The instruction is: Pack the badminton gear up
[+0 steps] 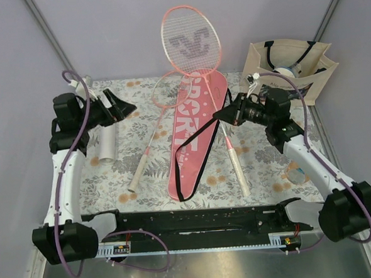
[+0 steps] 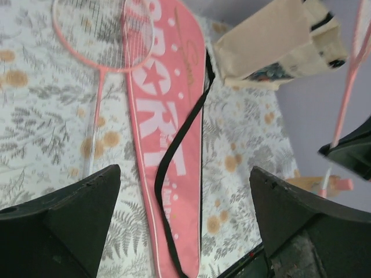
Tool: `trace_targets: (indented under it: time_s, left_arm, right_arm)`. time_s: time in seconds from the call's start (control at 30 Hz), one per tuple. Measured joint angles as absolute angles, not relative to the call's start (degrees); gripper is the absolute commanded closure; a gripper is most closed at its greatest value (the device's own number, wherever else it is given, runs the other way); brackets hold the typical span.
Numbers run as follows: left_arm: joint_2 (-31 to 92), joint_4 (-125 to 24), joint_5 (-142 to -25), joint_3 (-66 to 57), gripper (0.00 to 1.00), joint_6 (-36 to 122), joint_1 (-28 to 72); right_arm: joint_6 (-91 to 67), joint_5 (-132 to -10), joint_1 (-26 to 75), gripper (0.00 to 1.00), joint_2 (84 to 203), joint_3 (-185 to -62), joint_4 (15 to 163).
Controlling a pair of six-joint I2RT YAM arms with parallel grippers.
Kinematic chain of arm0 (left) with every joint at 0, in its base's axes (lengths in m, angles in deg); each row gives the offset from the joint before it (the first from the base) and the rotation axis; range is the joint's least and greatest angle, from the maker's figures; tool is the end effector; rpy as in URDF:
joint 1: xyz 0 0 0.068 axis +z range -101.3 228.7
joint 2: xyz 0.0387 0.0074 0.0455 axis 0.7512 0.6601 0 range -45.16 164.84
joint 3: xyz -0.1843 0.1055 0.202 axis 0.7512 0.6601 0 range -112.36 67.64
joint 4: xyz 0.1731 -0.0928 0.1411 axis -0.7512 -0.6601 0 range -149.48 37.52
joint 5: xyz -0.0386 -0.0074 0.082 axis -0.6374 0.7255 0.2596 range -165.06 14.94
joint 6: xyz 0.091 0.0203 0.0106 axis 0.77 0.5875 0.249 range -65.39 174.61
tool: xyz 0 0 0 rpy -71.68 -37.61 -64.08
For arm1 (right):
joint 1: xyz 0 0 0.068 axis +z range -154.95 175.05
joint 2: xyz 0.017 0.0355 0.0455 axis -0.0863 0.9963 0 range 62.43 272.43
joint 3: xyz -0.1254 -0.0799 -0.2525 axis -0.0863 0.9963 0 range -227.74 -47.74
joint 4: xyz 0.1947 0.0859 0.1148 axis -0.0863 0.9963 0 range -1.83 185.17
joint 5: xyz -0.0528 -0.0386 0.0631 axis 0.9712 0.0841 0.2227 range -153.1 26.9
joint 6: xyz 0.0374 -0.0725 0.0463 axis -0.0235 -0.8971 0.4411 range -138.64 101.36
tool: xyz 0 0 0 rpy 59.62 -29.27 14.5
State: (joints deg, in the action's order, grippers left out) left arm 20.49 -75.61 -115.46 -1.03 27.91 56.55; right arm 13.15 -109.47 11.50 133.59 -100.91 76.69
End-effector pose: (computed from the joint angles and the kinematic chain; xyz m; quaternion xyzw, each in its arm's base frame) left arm 0.2581 -0.0198 0.3972 -0.0396 0.7933 -0.3673 0.4840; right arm 0.2618 0.1411 0.3559 -0.1683 0.7147 0.5182 0.4385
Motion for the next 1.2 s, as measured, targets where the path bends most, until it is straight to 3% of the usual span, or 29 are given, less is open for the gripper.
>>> trace_targets:
  time_s: [0.13, 0.3, 0.57, 0.93, 1.2]
  left_arm:
    - [16.18, -78.85, -108.62, 4.26, 0.07, 30.44, 49.23]
    - [9.60, -80.31, -98.35, 10.97, 0.10, 31.80, 32.14]
    - [8.75, -78.89, -84.29, 20.61, 0.20, 30.12, 11.16]
    - [23.00, -69.47, -66.28, 26.86, 0.34, 27.65, -10.98]
    - [34.82, -67.94, -58.11, 23.72, 0.42, 27.93, -18.13]
  right_arm:
    - [16.80, -98.63, 11.50, 1.00, 126.36, -98.28, 83.75]
    - [17.32, -88.11, 11.67, 1.00, 116.45, -92.27, 95.81]
    - [18.57, -80.03, 13.86, 1.00, 105.42, -84.82, 113.28]
    - [21.43, -76.20, 15.67, 1.00, 95.10, -79.35, 126.96]
    - [21.45, -74.50, 15.67, 1.00, 90.97, -77.98, 131.75]
